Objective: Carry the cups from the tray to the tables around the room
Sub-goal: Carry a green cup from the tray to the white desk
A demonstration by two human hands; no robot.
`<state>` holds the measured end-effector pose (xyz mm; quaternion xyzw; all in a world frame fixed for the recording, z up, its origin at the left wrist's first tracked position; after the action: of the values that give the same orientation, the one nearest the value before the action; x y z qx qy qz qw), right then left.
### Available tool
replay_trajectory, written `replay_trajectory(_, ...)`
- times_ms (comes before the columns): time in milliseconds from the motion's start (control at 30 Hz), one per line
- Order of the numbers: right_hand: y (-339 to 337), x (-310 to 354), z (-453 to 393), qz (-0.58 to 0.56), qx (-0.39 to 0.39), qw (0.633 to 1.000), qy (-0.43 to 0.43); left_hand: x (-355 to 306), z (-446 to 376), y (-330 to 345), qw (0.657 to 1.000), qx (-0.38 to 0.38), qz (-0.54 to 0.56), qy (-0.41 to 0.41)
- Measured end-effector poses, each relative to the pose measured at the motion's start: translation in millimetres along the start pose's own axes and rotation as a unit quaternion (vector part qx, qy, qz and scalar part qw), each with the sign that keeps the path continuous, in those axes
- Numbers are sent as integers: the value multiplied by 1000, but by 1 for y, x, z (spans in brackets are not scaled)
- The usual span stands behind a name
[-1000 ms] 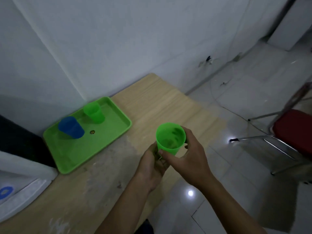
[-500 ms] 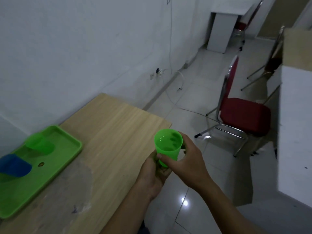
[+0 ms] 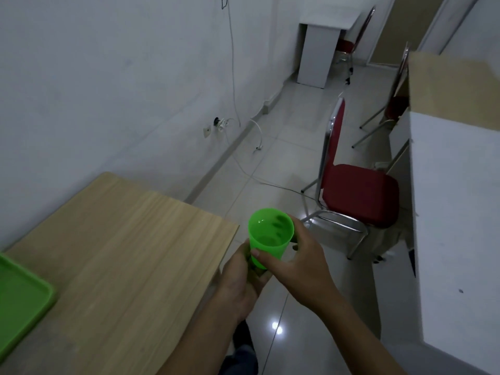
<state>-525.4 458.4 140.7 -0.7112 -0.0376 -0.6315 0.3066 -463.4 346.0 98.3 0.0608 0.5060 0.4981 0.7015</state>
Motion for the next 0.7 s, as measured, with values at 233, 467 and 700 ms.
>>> replay_trajectory(233, -16, -12, -106, 1, -28, 999, 21, -30, -104, 41, 999, 27, -36, -29)
replay_trajectory(467, -37, -14, -208, -4, -38, 999, 24, -58, -194, 98, 997, 44, -50, -44)
replay_trajectory(700, -66, -32, -326, -22, -42, 999, 15, -75, -299, 164, 997, 39, -52, -29)
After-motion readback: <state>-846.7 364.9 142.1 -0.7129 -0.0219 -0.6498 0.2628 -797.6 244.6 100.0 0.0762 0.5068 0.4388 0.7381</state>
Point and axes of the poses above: each hand's wrist, its own z-axis away from the middle knuckle, its own y-axis out of the palm, x = y × z, the point moved 2 cm from there along -z, towards the middle knuckle, and after that the axes turned 11 degrees about y, right-handed, at the moved point
